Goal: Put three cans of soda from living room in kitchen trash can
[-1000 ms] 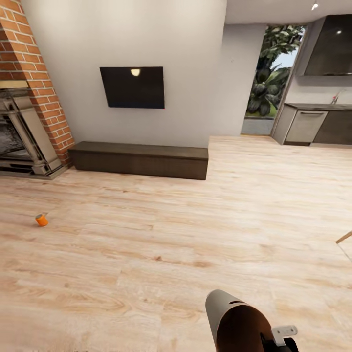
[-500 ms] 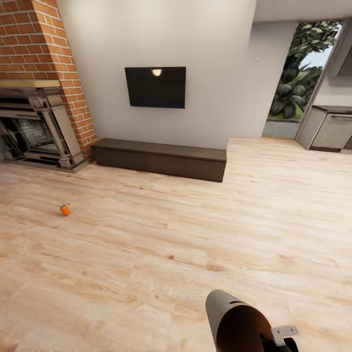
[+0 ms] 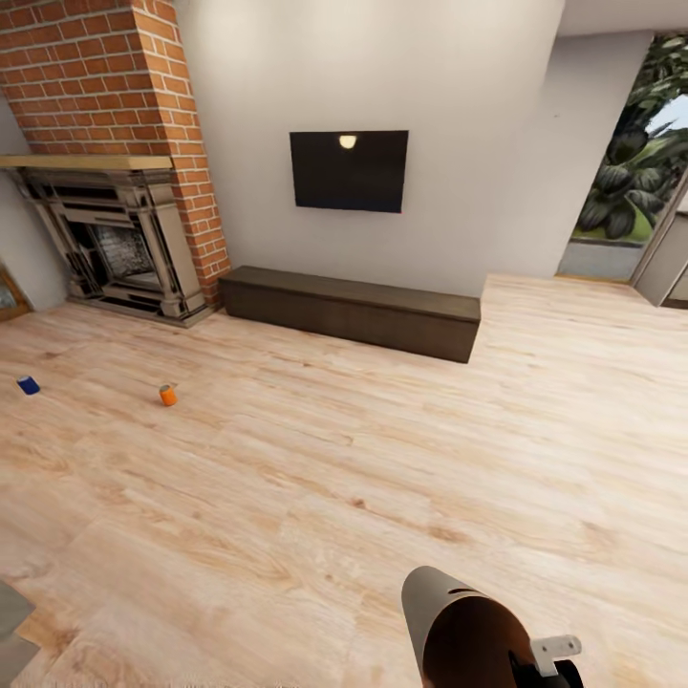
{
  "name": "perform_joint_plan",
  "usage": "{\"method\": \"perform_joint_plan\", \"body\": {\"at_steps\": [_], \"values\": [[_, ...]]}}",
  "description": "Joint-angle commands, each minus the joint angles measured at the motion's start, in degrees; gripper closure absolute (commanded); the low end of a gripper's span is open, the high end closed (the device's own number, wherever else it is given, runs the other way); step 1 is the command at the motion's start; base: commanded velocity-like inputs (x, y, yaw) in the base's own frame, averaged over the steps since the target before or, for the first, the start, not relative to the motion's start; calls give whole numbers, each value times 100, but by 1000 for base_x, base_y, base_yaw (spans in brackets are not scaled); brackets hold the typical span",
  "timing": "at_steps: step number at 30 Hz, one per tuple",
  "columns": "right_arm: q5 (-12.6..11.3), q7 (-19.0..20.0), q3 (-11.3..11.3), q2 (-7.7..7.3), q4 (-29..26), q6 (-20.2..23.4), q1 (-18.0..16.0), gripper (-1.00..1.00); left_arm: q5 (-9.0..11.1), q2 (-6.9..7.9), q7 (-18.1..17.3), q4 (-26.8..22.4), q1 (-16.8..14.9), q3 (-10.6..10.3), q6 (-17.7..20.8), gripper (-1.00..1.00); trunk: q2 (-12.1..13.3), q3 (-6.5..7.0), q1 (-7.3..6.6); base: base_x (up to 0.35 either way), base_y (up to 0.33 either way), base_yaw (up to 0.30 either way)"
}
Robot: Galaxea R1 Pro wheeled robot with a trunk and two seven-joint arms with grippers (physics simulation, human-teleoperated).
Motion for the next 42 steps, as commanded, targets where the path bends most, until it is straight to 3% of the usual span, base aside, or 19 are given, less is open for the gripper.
{"method": "perform_joint_plan", "body": {"at_steps": [1,18,33,38,42], "values": [[17,-1,-7,0,-10,1,-2,100,-1,0,0,0,0,0,0,-100,0,0,0,0,0,245],[17,4,-12,0,-10,1,-2,100,-1,0,0,0,0,0,0,-100,0,44,0,0,0,227],[12,4,-23,-8,-18,1,-2,100,-3,0,0,-42,0,-8,5,-100,0,118,0,51,0,32],[9,4,-25,-9,-19,1,-2,100,-5,0,4,-734,0,-9,76,-100,0,119,0,156,-4,0],[8,4,-25,-9,-19,1,-2,100,2,0,12,-1272,-4,-3,528,-100,0,119,0,269,-51,0]]}}
